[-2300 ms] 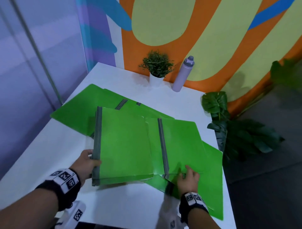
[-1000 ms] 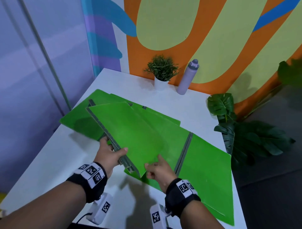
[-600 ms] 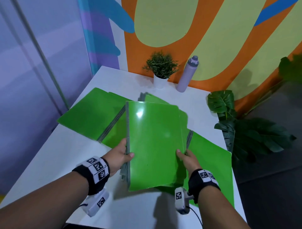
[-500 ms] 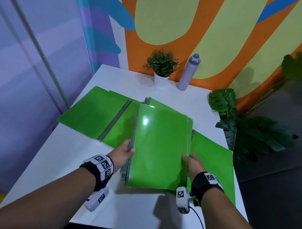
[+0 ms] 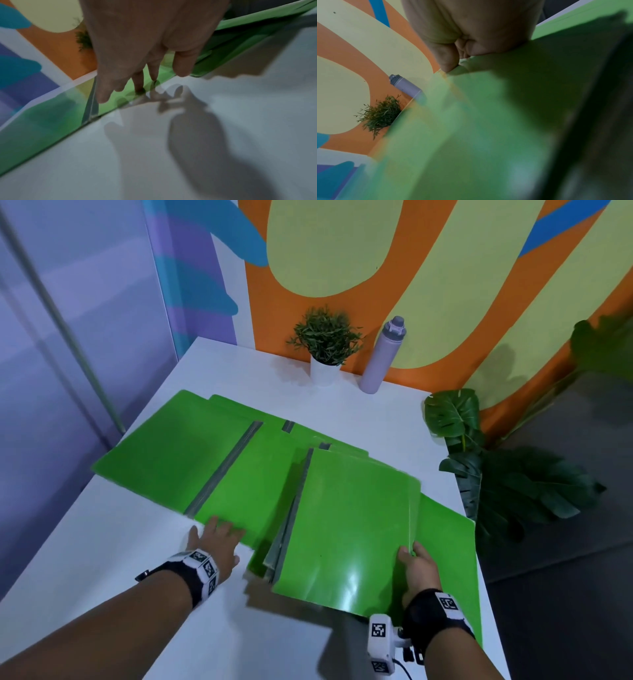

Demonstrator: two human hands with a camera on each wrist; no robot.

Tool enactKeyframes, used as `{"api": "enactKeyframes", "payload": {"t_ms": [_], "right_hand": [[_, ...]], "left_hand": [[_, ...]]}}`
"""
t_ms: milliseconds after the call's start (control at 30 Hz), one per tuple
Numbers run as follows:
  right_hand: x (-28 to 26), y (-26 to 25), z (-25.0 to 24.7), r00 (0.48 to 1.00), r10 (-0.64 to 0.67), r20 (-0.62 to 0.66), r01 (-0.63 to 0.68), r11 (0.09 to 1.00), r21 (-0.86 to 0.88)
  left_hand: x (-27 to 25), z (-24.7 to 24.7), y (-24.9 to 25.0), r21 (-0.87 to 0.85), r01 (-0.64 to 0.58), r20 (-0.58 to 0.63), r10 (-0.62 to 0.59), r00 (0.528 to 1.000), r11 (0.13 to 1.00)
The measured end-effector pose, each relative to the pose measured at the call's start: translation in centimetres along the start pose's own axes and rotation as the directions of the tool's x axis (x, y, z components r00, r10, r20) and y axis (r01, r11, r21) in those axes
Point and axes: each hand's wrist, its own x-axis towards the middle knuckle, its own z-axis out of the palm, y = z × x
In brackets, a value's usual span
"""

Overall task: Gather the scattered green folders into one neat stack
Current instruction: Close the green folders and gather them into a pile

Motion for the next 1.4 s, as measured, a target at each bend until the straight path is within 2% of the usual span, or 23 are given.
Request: {"api": "enactKeyframes", "payload": {"t_ms": [133,200,267,333,533,700,767,867,967,1100,1167,1300,1400], "right_hand": [[-0.1,0.8,0.2,1.000,0.028,-0.010,-0.028,1.000,0.011],[-0.1,1.9,0.6,0.999,0.044,-0.029,-0.043,0.999,0.014],[-0.3,3.1,1.0,0.998,0.051,-0.033,-0.051,0.999,0.018],[-0.6,4.2,1.3,0.998,0.059,-0.038,-0.059,0.998,0.016],[-1.1,5.6,1.5,0.995,0.092,-0.034,-0.093,0.995,-0.038],[-1.3,6.1,1.7,0.995,0.096,-0.014,-0.097,0.994,-0.045],[-2.1,5.4,1.6,0.996,0.089,-0.005,-0.090,0.995,-0.033],[-2.5,4.9,1.4,0.998,0.059,0.003,-0.059,0.997,-0.053],[-2.7,5.0,1.5,0.999,0.032,0.001,-0.032,0.995,-0.094],[-2.8,5.0,1.4,1.000,-0.002,-0.004,0.001,0.991,-0.134],[-2.7,4.8,1.3,0.999,-0.038,-0.007,0.037,0.989,-0.143],[-2.8,4.2,1.1,0.996,-0.089,0.005,0.089,0.985,-0.148],[-2.9,3.9,1.2,0.994,-0.106,0.013,0.107,0.984,-0.144]], "left_hand": [[-2.0,0.9,0.6,-0.223,-0.069,-0.010,0.068,0.998,0.972],[-2.3,1.3,0.1,-0.355,-0.020,-0.101,-0.017,0.995,0.935],[-2.4,2.0,-0.9,-0.430,0.079,-0.190,-0.176,0.966,0.899],[-2.6,2.7,-1.7,-0.463,0.185,-0.183,-0.298,0.937,0.867],[-3.3,4.2,-2.3,-0.425,0.312,-0.047,-0.365,0.930,0.850],[-3.7,4.6,-1.8,-0.526,0.336,0.098,-0.337,0.937,0.781],[-3.7,4.3,-1.6,-0.515,0.332,0.115,-0.321,0.940,0.790],[-3.4,4.3,-0.7,-0.467,0.325,0.093,-0.320,0.943,0.822],[-3.5,4.5,0.1,-0.479,0.323,0.035,-0.350,0.936,0.816],[-3.8,4.7,-0.8,-0.308,0.330,-0.028,-0.356,0.934,0.892],[-3.8,4.8,-1.7,-0.280,0.317,-0.085,-0.353,0.932,0.906],[-4.0,4.5,-3.8,-0.301,0.337,-0.170,-0.398,0.901,0.892],[-4.1,4.5,-4.0,-0.370,0.356,-0.121,-0.424,0.897,0.858]]}}
